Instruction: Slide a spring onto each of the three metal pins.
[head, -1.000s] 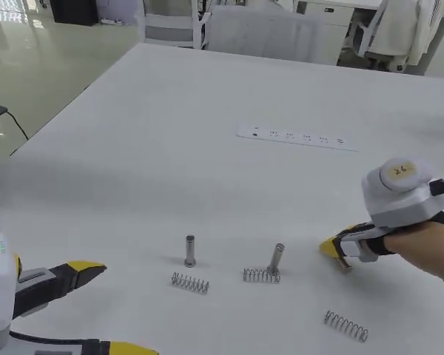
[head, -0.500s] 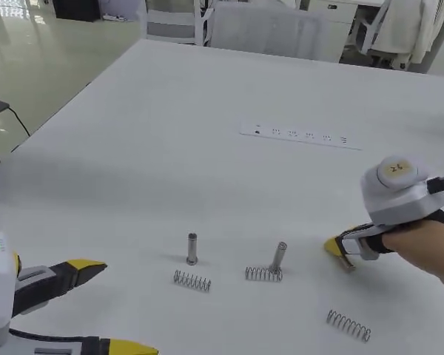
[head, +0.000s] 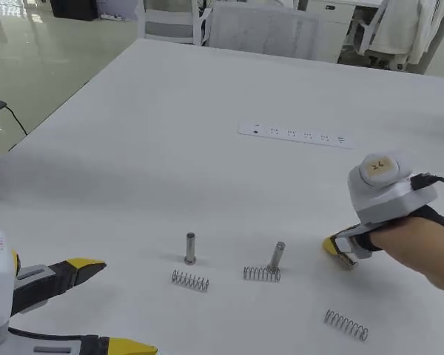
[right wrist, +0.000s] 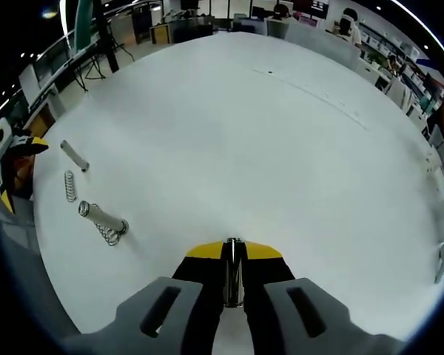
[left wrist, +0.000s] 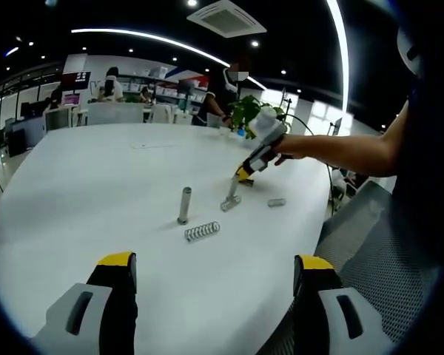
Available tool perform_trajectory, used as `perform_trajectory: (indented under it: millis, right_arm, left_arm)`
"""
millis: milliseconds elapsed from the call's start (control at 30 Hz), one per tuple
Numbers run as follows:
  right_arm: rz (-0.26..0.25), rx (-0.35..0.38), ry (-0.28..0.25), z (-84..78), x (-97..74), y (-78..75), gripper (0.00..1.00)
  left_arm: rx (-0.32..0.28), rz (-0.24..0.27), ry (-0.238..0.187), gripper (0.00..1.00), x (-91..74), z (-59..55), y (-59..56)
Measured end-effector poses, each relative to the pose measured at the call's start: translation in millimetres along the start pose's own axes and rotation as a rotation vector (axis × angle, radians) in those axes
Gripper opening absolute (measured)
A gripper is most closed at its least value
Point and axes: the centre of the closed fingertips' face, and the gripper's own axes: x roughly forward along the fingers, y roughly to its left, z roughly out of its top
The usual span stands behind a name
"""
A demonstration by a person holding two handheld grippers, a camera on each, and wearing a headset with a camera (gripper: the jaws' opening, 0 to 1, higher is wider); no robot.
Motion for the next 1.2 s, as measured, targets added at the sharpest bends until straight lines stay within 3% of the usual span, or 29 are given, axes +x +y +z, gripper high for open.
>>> perform_trajectory:
  millis: [300,733,1200]
  right_arm:
    - [-0.005,0.033,-0.005,-0.7,-1.7,-2.7,0.05]
    - [0.006,0.07,-0.063,4.5,-26.3,3.1,0.05]
    - [-0.01,0.068,-0.108,-3.8,-47.3,8.9,0.05]
  left_arm:
    - [0.002,0.002,-0.008,0.84,-1.7,1.2,0.9]
    - [0.012,-0.003,-0.016,0.83,-2.0,3.8,-2.1]
    - [0.041,-0.019,-0.02,0.83,-3.5,10.0,-8.1]
